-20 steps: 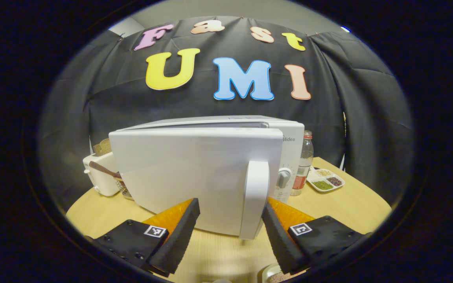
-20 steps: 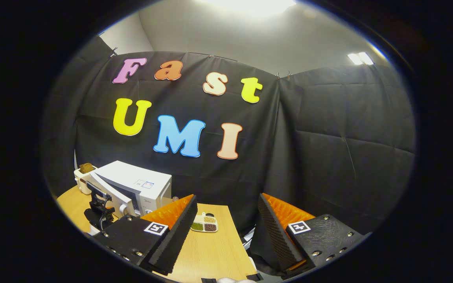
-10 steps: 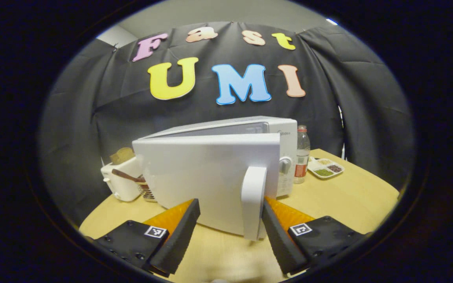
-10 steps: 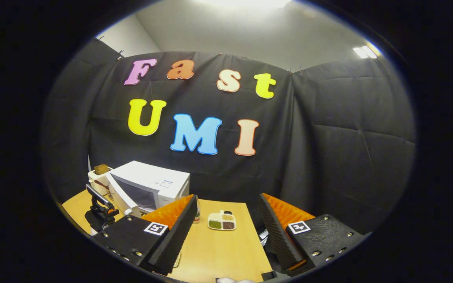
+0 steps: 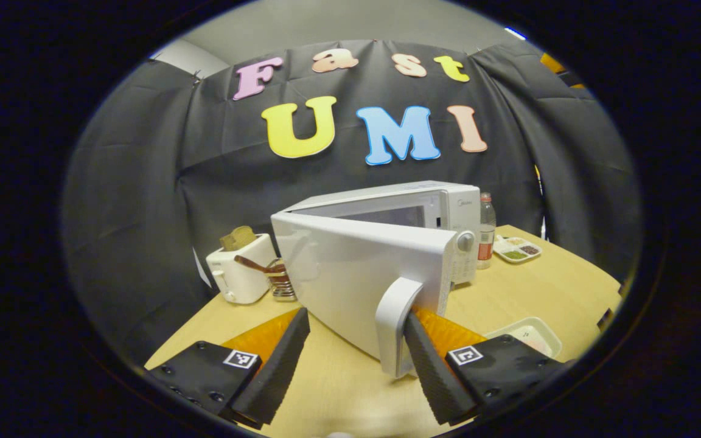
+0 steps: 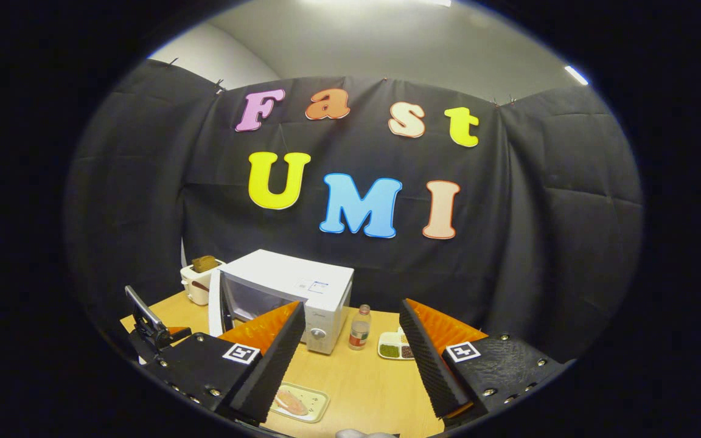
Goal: Open the microwave oven with the left hand, put the food in, and close the microwave oven.
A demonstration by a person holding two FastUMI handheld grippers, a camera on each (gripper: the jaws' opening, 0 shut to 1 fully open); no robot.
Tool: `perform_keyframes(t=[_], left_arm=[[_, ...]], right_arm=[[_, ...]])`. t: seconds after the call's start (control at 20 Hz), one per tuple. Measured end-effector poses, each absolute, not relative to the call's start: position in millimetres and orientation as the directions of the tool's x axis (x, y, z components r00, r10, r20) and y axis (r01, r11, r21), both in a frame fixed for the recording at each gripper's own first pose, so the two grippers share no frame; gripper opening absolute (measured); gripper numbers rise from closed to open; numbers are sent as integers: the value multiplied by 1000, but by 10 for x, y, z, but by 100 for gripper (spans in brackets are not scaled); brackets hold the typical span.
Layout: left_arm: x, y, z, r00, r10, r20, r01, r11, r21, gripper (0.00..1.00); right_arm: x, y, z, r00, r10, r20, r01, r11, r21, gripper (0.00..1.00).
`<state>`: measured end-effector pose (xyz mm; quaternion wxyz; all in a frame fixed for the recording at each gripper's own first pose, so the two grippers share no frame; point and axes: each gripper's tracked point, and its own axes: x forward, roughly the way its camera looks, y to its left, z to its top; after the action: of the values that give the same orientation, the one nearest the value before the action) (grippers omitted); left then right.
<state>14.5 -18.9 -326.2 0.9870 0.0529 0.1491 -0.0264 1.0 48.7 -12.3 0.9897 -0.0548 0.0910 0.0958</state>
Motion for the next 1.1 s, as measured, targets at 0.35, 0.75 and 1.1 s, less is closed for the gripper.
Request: perform_keyframes(t=[0.35,0.75,1.1], left_arm=[[-283,749,-3309,943,85,-322,-44,990,131,98],[-525,1401,-3356,924,144,-354,-108,987,120,100],[-613,1930,-3330,906,245,-344,-198,966,166,95]], right_arm=[[66,1123,-194,939,284,-193,-307,946,-102,95],[23,1573,-294,919,348,-183,-363,931,-51,94],[77,1649,-467,914,348,-209,-359,933,-13,95]])
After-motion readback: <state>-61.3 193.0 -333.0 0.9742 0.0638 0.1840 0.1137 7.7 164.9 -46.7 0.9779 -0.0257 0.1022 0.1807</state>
